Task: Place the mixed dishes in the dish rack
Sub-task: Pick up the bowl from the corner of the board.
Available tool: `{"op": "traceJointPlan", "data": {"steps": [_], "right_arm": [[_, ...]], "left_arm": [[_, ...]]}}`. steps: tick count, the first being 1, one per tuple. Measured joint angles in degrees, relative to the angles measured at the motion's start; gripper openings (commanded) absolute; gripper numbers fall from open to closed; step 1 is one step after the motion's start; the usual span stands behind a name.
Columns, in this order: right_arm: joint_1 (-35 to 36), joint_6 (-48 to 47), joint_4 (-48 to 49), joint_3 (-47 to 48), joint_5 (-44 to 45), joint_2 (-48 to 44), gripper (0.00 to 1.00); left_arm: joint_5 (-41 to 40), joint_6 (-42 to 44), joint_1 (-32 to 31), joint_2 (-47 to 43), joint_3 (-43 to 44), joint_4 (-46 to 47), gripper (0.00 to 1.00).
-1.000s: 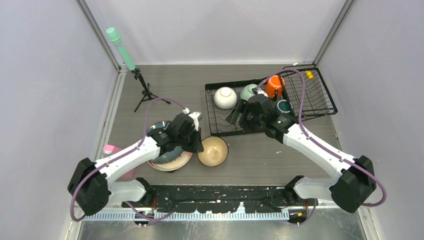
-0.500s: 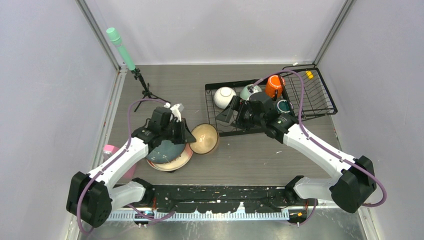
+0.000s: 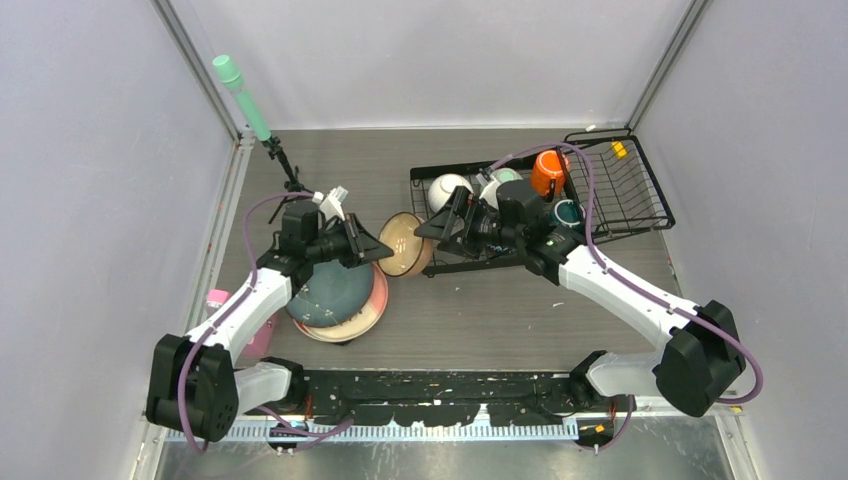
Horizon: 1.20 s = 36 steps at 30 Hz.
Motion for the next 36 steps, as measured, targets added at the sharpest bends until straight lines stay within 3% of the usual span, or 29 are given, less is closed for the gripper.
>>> {"op": "traceJointPlan", "data": {"steps": [11, 18, 25, 29, 36], "right_arm": [[0.0, 5.4, 9.1, -3.1, -5.2, 1.6, 0.91], [-0.2, 6.7, 12.0, -3.5, -6.5, 2.3, 0.82], [-0.2, 7.5, 12.9, -3.6, -7.0, 2.6, 0.91], [-0.2, 8.2, 13.9, -3.7, -7.3, 2.6, 0.92], [-0.4, 8.4, 14.8, -3.7, -8.0, 3.1, 0.80]], "left_arm": [[3.1, -3.1, 1.2, 1.5, 0.0, 5.6, 0.00], [3.7, -3.6, 1.5, 1.6, 0.0, 6.4, 0.00], [4.0, -4.0, 1.7, 1.6, 0.0, 6.5, 0.00], [4.1, -4.2, 1.7, 1.7, 0.0, 6.8, 0.00], [4.1, -4.5, 1.7, 1.8, 0.0, 7.3, 0.00]]}}
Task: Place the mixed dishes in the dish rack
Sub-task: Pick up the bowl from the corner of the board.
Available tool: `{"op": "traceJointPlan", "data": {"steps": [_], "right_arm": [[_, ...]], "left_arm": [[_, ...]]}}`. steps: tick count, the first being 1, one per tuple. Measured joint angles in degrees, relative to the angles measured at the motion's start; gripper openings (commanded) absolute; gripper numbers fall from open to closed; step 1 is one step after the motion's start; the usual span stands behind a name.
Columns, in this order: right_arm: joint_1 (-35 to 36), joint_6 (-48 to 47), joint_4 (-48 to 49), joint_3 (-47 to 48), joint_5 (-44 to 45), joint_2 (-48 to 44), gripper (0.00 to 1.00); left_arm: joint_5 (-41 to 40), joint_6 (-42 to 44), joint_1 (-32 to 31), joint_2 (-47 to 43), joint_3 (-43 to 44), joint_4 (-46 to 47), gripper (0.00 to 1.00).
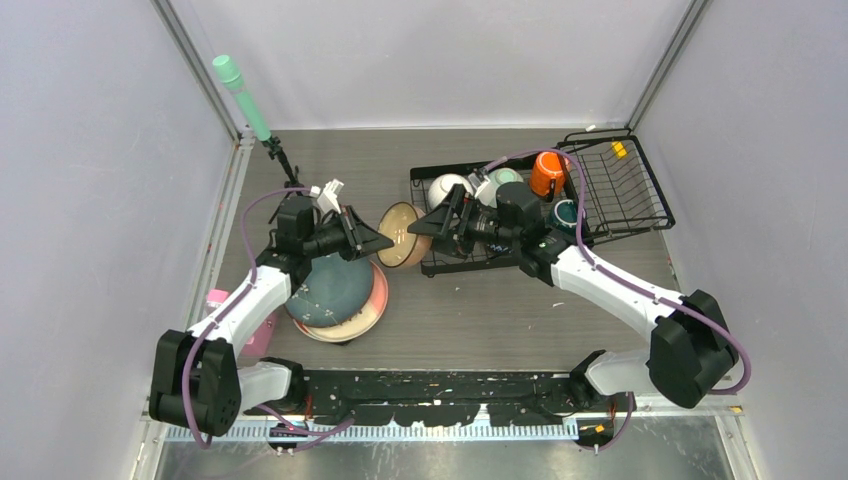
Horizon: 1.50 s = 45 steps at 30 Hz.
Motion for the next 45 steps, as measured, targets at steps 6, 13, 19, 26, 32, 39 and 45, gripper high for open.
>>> {"op": "traceJointPlan", "data": {"steps": [6, 13, 19, 26, 32, 39, 45], "right_arm": [[-0.2, 0.0, 0.8, 0.0, -0.5, 0.7, 0.56], [-0.2, 0.0, 0.9, 0.0, -0.5, 0.9, 0.49], [-0.2, -0.3, 0.3, 0.6, -0.6, 1.5, 0.44], [-0.2, -0.3, -0.2, 0.7, -0.5, 1.7, 0.38], [-0.1, -0.2, -0.6, 0.7, 0.1, 1.7, 0.36], [-0.1, 0.0, -0.9, 0.7, 1.1, 1.7, 0.33], [0.0, 0.0, -1.7, 0.7, 2.1, 1.7, 0.32]], "left_arm": [[-0.3, 0.0, 0.3, 0.2, 0.0, 0.0, 0.00], [-0.6, 0.1, 0.3, 0.2, -0.1, -0.1, 0.00], [-1.1, 0.5, 0.3, 0.2, -0.1, -0.7, 0.09], [-1.3, 1.1, 0.3, 0.2, -0.1, -1.7, 0.18], [-1.3, 1.7, 0.2, 0.2, -0.1, -1.8, 0.22], [-1.2, 1.7, 0.2, 0.2, -0.2, -1.8, 0.31], [-1.2, 1.8, -0.1, 0.2, -0.2, -1.8, 0.36]]}}
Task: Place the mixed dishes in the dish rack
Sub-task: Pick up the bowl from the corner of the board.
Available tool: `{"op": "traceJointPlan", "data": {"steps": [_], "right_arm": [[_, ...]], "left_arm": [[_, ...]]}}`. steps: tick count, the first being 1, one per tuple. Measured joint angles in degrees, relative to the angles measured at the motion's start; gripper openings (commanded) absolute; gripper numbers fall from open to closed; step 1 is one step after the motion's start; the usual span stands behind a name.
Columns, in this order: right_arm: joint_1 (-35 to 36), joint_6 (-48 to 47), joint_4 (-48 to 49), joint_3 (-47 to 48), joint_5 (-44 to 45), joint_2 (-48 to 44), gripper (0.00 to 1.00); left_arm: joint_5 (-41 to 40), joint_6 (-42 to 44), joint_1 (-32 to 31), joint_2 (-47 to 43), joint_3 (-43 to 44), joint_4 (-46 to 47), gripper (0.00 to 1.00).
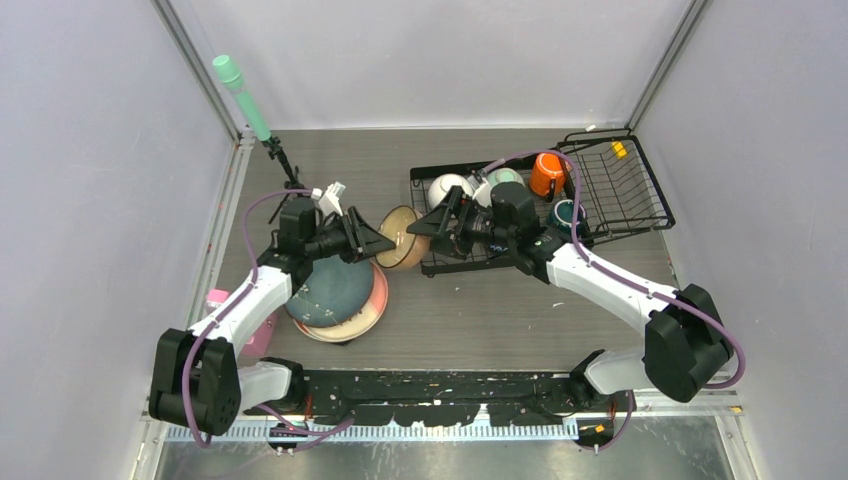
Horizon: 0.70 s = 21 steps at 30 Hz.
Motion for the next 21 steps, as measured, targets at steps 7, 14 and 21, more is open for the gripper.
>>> {"op": "traceJointPlan", "data": {"steps": [7, 14, 21], "right_arm": [[0.0, 0.0, -0.3, 0.5, 0.2, 0.3, 0.33], [0.2, -1.1, -0.7, 0.9, -0.4, 1.1, 0.60], [0.2, -0.9, -0.2, 1.0, -1.2, 1.8, 0.75]], "left_arm": [[-0.9, 0.6, 0.0, 0.3, -0.1, -0.7, 0.01], [-2.1, -0.3, 0.2, 0.8, -0.1, -1.4, 0.00], [-2.3, -0.6, 0.2, 0.9, -0.2, -1.2, 0.00]]}}
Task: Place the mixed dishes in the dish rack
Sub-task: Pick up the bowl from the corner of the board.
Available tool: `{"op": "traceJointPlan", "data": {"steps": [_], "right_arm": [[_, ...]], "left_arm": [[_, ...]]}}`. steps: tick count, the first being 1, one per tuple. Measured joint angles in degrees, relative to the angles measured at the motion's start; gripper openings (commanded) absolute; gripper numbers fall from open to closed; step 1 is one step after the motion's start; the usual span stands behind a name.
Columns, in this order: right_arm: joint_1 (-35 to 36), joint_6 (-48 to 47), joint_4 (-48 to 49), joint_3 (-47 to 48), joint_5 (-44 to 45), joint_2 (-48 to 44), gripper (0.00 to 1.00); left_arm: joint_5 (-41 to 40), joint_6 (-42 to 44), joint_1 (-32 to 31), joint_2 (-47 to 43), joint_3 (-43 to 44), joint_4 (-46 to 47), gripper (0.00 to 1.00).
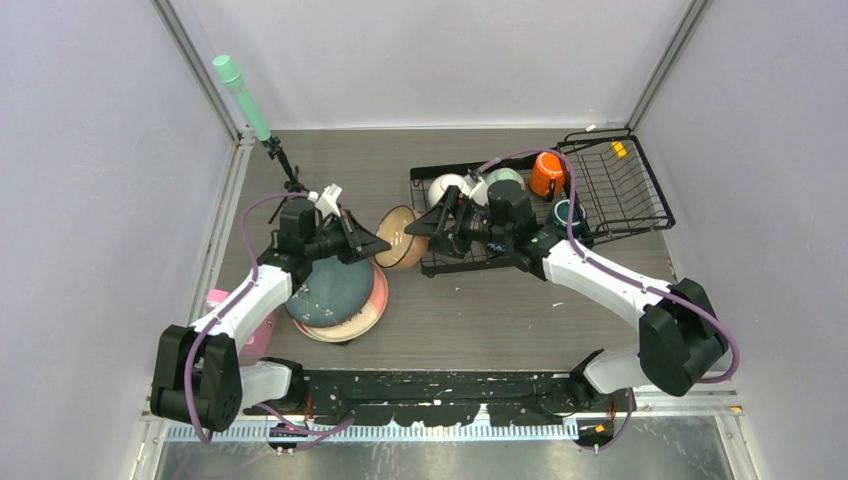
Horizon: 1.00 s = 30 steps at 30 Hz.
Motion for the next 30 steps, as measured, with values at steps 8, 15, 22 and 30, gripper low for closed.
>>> {"op": "traceJointPlan", "data": {"steps": [8, 15, 22, 30], "right_arm": [[-0.3, 0.9, 1.0, 0.1, -1.2, 1.7, 0.86], [-0.3, 2.8, 0.8, 0.8, -2.1, 3.5, 0.83], [-0.2, 2.9, 1.1, 0.5, -1.0, 3.4, 0.53], [-0.1, 1.5, -1.6, 0.8, 0.5, 2.0, 0.36]], "left_arm": [[-1.1, -0.3, 0.0, 0.1, -0.7, 0.3, 0.00], [-1.6, 0.4, -0.4, 0.1, -0.9, 2.1, 0.00], [-2.2, 0.3, -0.5, 0.1, -1.0, 2.2, 0.00], [-1.9, 0.3, -0.8, 0.1, -1.2, 2.2, 0.24]]}}
